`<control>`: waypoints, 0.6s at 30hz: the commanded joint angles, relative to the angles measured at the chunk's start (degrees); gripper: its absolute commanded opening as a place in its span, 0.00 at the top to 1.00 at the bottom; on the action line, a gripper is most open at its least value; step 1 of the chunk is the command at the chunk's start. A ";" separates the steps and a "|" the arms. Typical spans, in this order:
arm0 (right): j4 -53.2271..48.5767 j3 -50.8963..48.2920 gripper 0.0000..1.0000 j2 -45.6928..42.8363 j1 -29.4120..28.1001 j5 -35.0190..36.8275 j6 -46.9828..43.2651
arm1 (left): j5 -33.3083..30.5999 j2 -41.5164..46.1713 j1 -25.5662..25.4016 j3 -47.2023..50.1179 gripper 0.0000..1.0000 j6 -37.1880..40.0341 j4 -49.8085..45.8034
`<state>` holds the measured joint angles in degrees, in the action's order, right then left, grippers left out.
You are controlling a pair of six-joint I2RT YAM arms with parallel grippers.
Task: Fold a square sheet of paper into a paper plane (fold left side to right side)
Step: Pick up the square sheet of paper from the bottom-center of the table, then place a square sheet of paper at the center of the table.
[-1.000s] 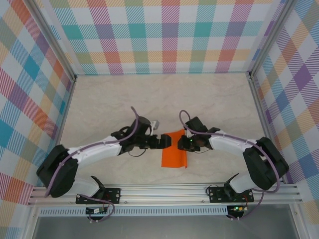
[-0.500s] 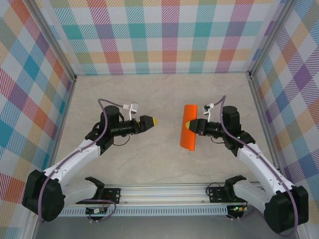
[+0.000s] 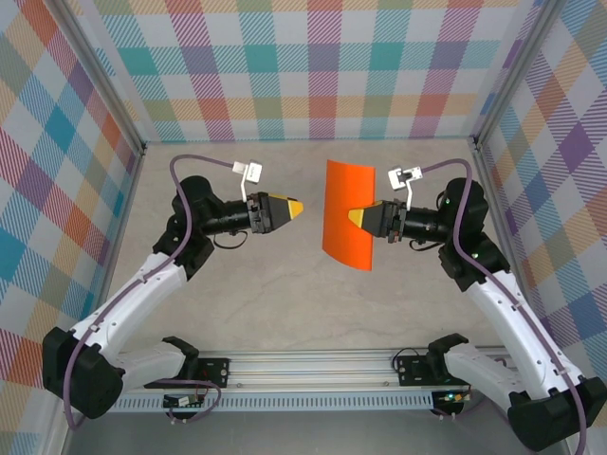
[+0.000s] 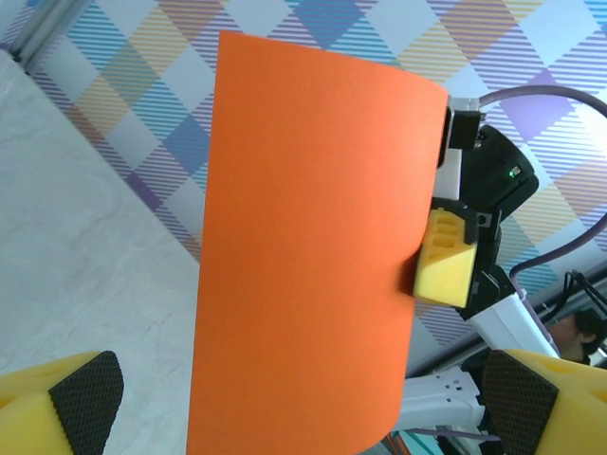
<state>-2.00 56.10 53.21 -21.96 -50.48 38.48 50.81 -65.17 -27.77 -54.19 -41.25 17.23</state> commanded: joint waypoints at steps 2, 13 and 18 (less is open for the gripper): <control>5.49 2.95 0.80 0.60 -2.48 -2.78 1.89 | 2.50 -1.48 -2.82 -3.94 0.00 2.43 0.63; 1.14 3.71 0.80 1.55 -4.95 3.06 -1.85 | 1.70 -2.91 -5.88 -4.72 0.22 2.69 2.80; -8.71 4.25 0.71 1.52 -4.95 10.20 -6.74 | -0.77 -2.30 -5.89 -3.31 0.77 3.09 0.71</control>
<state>-4.03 58.33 54.81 -26.68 -45.32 36.56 51.27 -68.31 -32.99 -57.36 -39.40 16.99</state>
